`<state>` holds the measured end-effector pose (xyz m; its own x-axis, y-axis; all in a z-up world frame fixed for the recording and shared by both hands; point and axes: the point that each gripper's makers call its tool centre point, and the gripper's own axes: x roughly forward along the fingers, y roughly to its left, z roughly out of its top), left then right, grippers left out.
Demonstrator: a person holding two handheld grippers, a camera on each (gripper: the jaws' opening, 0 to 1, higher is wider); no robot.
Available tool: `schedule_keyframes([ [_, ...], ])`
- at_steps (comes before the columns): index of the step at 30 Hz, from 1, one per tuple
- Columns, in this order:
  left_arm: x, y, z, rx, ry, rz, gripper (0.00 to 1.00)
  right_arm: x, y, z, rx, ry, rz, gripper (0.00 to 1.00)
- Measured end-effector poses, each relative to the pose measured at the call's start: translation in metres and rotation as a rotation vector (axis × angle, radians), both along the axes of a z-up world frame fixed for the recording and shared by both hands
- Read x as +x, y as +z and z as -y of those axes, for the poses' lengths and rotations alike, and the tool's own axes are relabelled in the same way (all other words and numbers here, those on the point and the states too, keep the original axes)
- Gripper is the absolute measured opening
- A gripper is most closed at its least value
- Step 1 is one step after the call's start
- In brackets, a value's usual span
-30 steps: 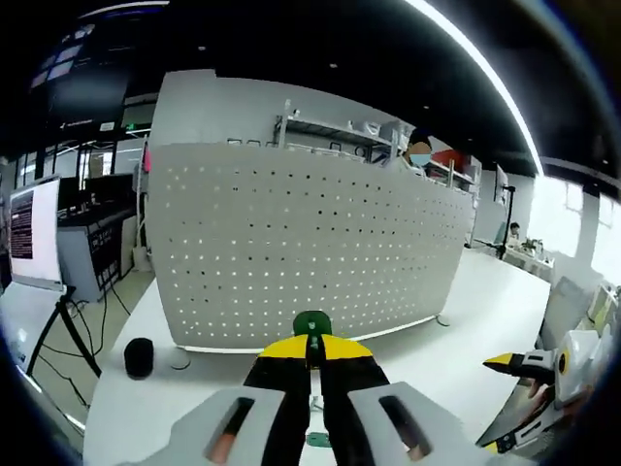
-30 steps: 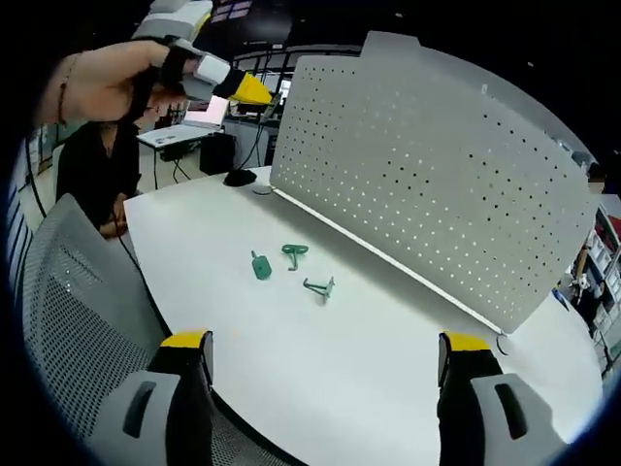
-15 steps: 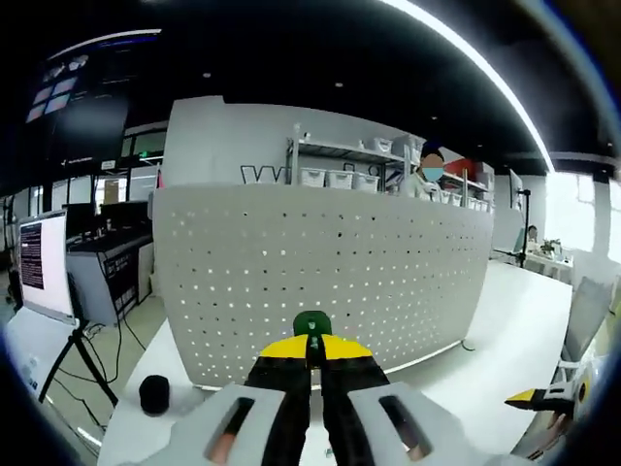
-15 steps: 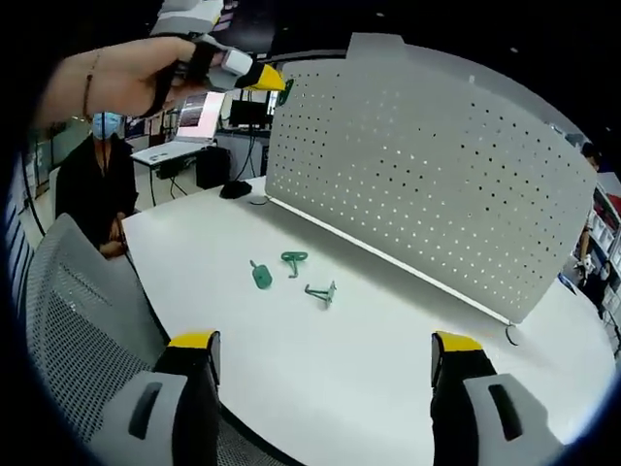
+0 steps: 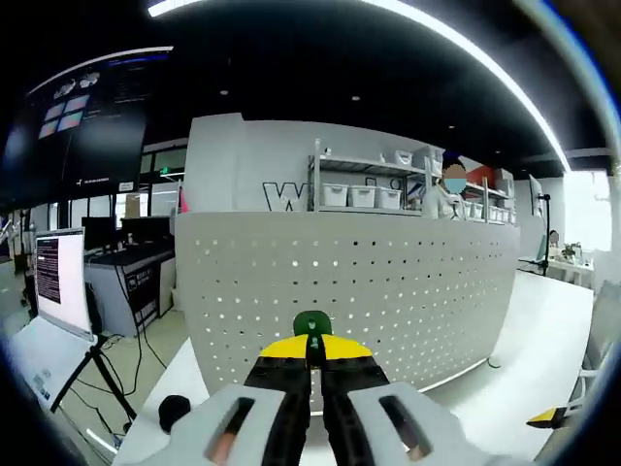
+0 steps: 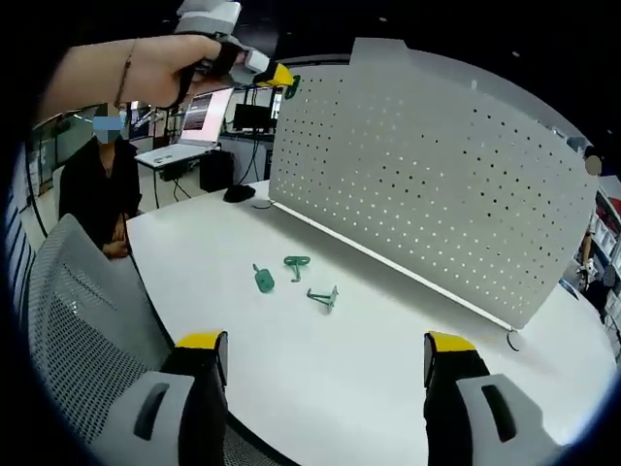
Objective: Insert the hook assembly into the mounting plate slot until the hook locks in place.
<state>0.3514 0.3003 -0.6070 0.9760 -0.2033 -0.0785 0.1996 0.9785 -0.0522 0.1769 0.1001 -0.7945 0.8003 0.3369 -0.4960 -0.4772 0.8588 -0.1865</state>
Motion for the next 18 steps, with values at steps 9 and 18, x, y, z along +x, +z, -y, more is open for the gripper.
schedule_keyframes([
  [9,0.01,0.003,-0.006,0.009,0.037,0.024,0.01,0.0,-0.002,0.002,-0.004,-0.004,-0.007,0.78],
  [18,0.022,0.009,-0.006,0.03,0.045,0.051,0.01,0.0,-0.005,0.002,-0.004,-0.01,-0.027,0.79],
])
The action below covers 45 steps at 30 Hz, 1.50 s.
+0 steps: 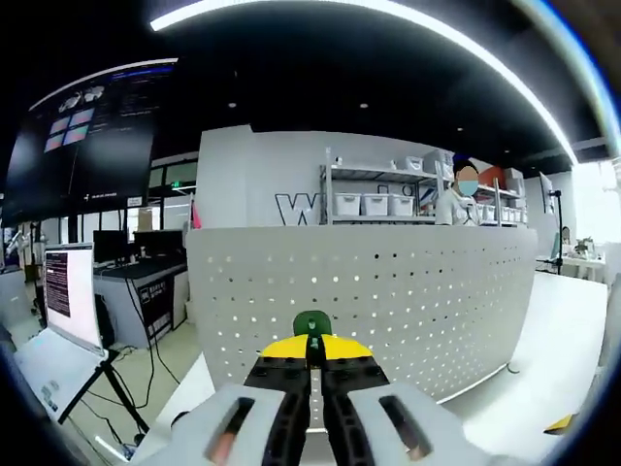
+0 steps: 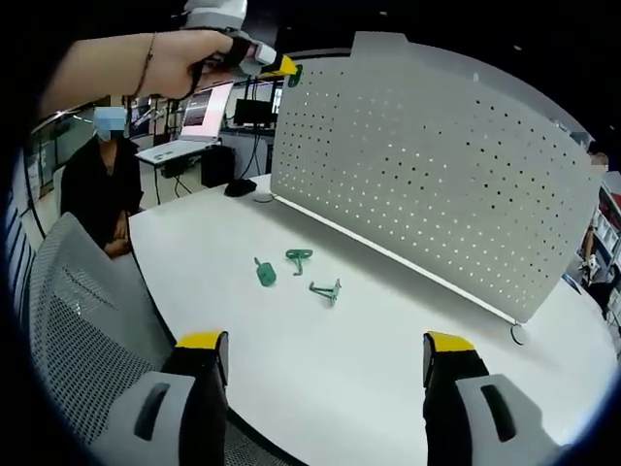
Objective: Insert the hook assembly into the mounting plate slot until the hook locks in place.
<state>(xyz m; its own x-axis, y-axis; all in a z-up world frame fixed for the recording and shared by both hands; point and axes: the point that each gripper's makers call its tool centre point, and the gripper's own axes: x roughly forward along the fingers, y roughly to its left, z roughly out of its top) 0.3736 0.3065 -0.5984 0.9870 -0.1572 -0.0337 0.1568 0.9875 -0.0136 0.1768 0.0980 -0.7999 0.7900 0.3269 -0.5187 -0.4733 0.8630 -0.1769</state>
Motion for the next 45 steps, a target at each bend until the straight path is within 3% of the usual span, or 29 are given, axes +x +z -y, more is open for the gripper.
schedule_keyframes([
  [12,0.02,0.008,-0.001,-0.01,0.03,0.033,0.01,0.001,0.0,0.003,0.001,-0.011,-0.002,0.79],
  [26,0.05,0.031,0.006,0.012,0.046,0.098,0.01,0.002,0.003,0.005,0.001,-0.021,0.01,0.78],
  [45,0.079,0.036,0.021,0.055,0.048,0.128,0.01,0.002,0.004,0.003,0.0,-0.014,0.014,0.76],
])
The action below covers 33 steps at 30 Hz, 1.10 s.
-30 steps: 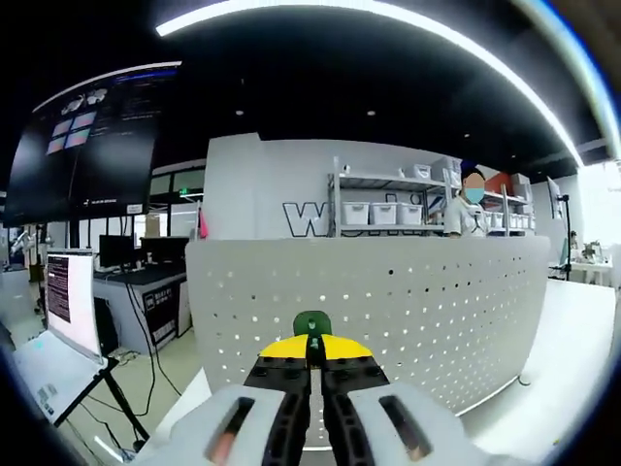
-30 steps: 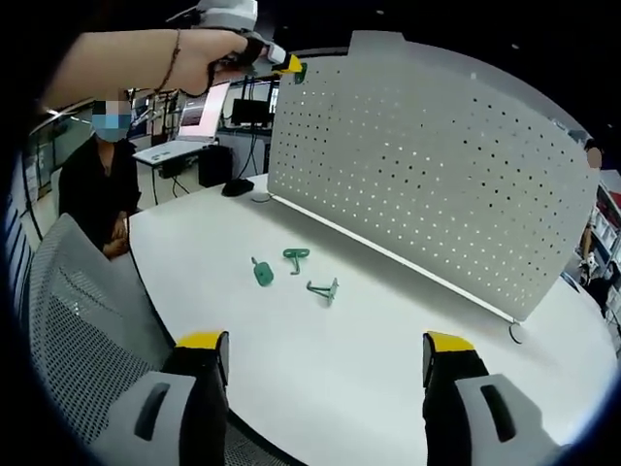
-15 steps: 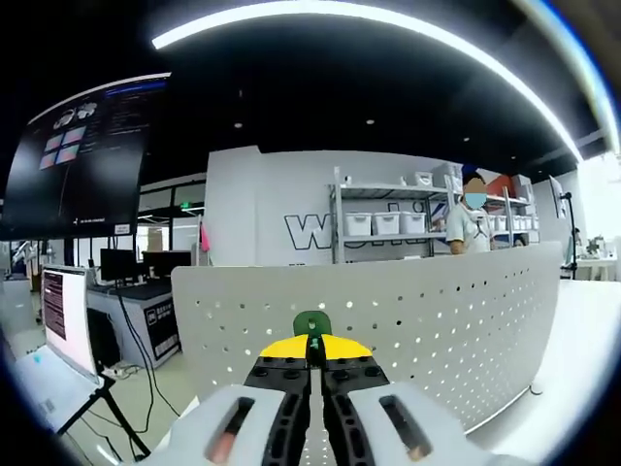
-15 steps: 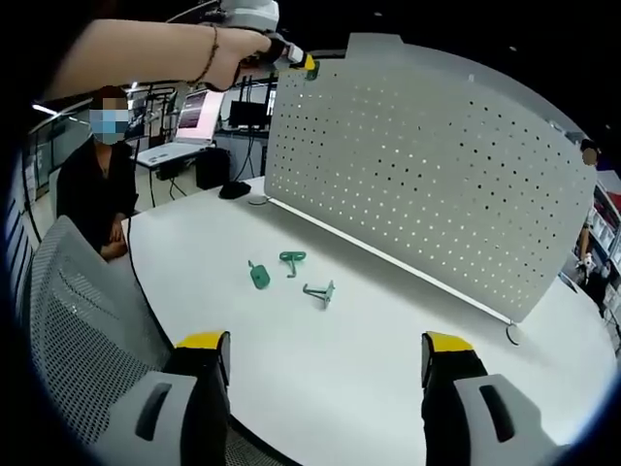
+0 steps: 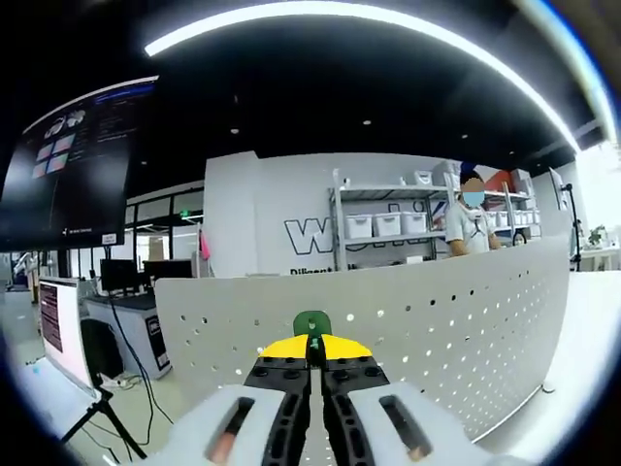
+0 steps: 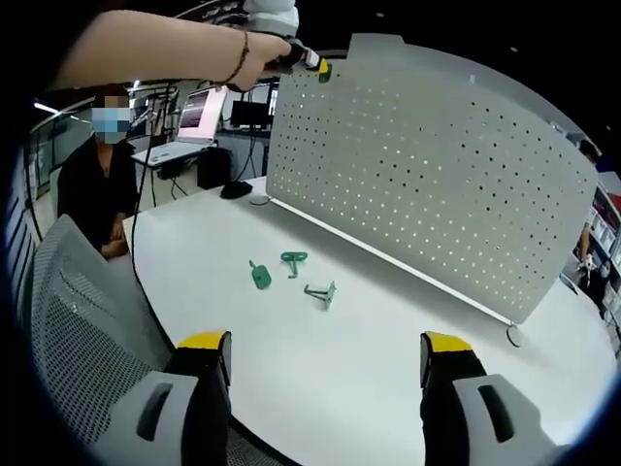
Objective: Insert the hook assembly into the mounting plate slot until the hook locks in place.
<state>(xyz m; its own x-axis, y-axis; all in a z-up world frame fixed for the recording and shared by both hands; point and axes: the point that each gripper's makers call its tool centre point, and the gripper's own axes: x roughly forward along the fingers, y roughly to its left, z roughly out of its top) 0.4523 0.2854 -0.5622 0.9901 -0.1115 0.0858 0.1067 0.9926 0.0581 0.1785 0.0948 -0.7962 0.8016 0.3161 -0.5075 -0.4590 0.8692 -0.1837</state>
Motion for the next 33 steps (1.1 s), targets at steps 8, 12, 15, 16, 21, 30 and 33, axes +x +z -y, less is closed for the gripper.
schedule_keyframes([
  [8,0.01,0.002,0.002,0.004,-0.003,0.009,0.01,0.0,0.0,0.0,0.0,0.0,-0.001,0.76],
  [12,0.016,0.0,0.004,0.014,-0.004,0.013,0.01,0.0,-0.001,0.0,0.0,0.002,-0.003,0.76],
  [15,0.018,-0.001,0.005,0.012,-0.007,0.012,0.01,0.0,0.0,-0.001,0.001,0.003,-0.002,0.75],
  [16,0.018,-0.002,0.006,0.016,-0.009,0.013,0.01,0.001,0.0,0.0,0.0,0.002,-0.002,0.75],
  [21,0.02,-0.005,0.005,0.02,-0.007,0.009,0.01,0.001,-0.001,-0.001,-0.001,0.004,-0.006,0.75],
  [30,0.022,-0.01,0.002,-0.006,-0.009,-0.004,0.01,0.001,-0.003,-0.003,-0.002,0.013,-0.014,0.74],
  [33,0.022,-0.011,0.004,0.006,-0.012,-0.01,0.01,0.001,-0.003,-0.002,-0.005,0.01,-0.013,0.74],
])
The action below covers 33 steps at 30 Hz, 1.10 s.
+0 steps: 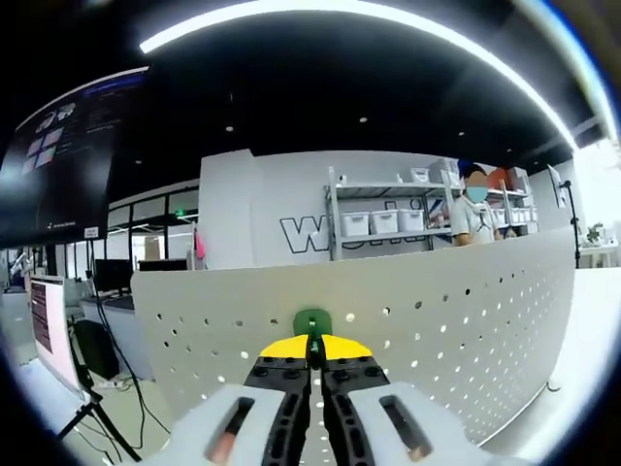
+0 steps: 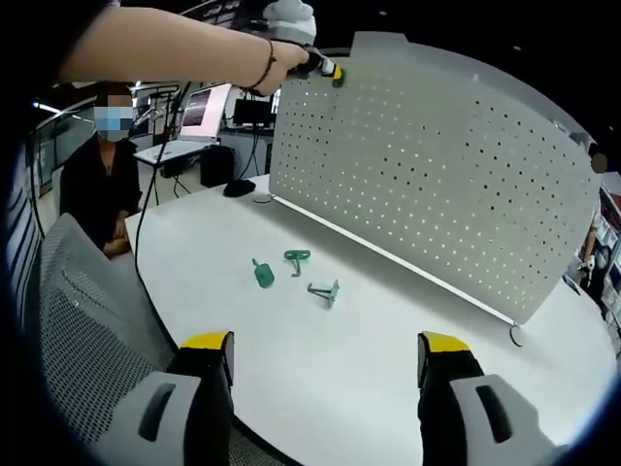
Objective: Insert the hook assembly into the mounting plate slot until the hook locks in place.
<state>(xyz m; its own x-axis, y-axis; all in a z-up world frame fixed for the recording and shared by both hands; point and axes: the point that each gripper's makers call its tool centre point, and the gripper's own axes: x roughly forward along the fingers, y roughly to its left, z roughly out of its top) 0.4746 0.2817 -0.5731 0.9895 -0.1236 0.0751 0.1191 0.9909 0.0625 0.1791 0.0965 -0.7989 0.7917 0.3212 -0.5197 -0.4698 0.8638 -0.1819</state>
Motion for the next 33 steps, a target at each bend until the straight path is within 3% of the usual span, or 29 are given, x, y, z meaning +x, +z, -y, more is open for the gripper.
schedule_keyframes([
  [19,-0.005,-0.004,0.004,-0.03,0.001,-0.021,0.01,-0.001,-0.002,-0.002,-0.001,0.008,-0.009,0.74],
  [23,-0.008,-0.003,0.005,-0.011,0.005,-0.02,0.01,-0.001,-0.001,-0.001,0.0,0.003,-0.004,0.74],
  [33,0.005,-0.002,0.001,0.006,-0.014,-0.065,0.04,0.0,0.001,0.001,-0.001,-0.005,0.006,0.74],
])
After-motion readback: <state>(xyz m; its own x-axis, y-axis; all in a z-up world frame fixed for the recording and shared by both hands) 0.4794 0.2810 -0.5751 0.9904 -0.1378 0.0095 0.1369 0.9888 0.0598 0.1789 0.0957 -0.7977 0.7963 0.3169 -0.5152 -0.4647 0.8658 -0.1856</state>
